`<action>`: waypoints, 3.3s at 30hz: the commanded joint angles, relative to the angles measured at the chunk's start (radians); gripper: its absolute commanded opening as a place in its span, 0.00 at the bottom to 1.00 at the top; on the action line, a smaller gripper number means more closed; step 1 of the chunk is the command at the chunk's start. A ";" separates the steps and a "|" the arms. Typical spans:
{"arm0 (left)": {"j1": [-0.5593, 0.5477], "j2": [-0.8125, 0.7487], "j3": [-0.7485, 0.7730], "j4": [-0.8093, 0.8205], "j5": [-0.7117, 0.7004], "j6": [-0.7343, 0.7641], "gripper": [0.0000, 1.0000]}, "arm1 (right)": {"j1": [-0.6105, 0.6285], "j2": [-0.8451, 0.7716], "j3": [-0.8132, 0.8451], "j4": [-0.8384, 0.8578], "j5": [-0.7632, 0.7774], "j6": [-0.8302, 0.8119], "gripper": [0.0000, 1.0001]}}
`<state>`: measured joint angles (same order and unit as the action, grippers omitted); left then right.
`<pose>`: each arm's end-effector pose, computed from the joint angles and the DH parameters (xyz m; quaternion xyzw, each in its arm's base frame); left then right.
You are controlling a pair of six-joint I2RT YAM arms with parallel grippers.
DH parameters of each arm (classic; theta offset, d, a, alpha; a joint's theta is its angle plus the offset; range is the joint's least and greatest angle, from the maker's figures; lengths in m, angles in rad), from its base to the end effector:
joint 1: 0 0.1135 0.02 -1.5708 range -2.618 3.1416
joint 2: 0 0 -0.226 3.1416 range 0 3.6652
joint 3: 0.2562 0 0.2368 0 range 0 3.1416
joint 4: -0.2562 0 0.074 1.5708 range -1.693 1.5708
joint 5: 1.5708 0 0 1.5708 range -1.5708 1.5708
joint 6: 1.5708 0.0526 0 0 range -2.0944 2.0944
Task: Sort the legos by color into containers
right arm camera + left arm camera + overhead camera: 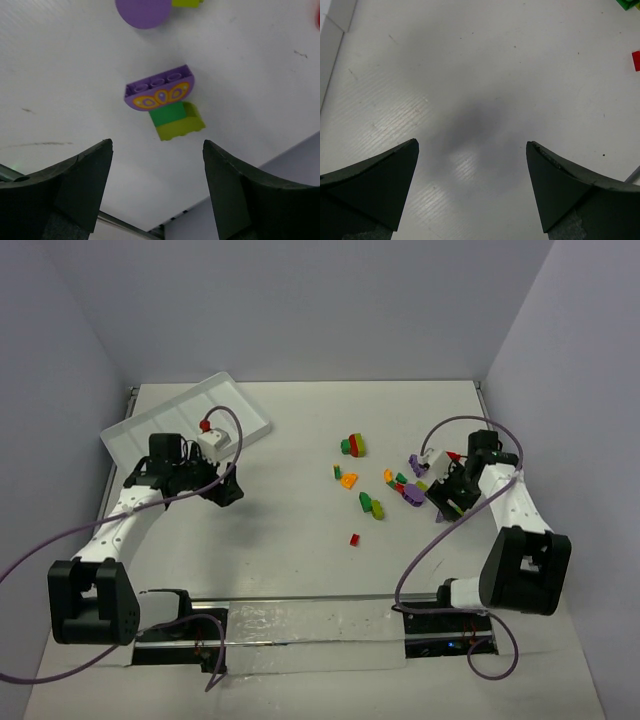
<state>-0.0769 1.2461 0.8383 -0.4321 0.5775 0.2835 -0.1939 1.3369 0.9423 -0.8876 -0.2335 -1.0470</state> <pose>0.2578 -0.0487 0.2040 0.2606 0.8626 -0.2292 0.3682 0.2357 -0.0339 0.1807 -0.4219 0.8879 0.0108 0.1832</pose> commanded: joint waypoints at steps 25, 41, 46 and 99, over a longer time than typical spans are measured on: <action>-0.046 0.141 0.106 0.015 0.083 0.047 0.99 | -0.011 0.257 0.078 0.016 -0.001 -0.250 0.71; -0.053 0.179 0.127 0.012 0.093 0.043 0.99 | -0.007 0.321 0.023 0.091 0.013 -0.249 0.54; -0.053 0.177 0.134 0.009 0.099 0.022 0.99 | -0.001 0.301 0.029 0.075 -0.001 -0.248 0.41; -0.228 0.237 0.162 0.387 0.380 -0.899 0.77 | 1.054 0.330 0.607 0.272 0.017 0.544 0.00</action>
<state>-0.2933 1.4706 1.0008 -0.0555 0.9565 -0.6189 0.8467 1.6779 1.5055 -0.6685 -0.2374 -0.5264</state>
